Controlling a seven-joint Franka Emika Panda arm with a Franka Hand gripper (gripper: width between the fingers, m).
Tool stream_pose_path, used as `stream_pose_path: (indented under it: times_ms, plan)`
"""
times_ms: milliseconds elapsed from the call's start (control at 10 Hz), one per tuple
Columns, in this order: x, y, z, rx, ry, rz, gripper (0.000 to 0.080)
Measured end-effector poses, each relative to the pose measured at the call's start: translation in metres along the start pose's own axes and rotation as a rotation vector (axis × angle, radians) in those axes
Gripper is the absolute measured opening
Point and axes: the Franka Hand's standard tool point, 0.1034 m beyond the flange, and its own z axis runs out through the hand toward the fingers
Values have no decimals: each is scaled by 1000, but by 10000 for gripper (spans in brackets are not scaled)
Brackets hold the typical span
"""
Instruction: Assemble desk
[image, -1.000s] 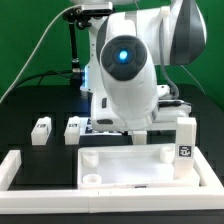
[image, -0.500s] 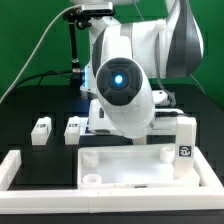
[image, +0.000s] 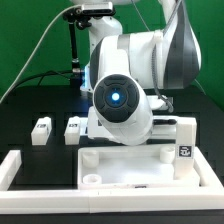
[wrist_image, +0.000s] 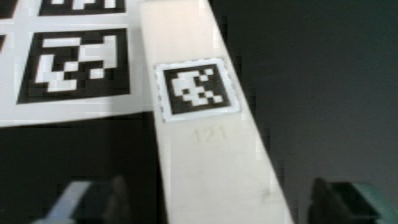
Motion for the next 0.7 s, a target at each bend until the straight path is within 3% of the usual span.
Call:
stream_pose_path:
  times_ms: [100, 200, 700]
  plan:
    - [0, 0, 0, 0, 0, 0, 390]
    - [0, 0, 0, 0, -1, 0, 291]
    - [-2, 0, -1, 1, -6, 1, 291]
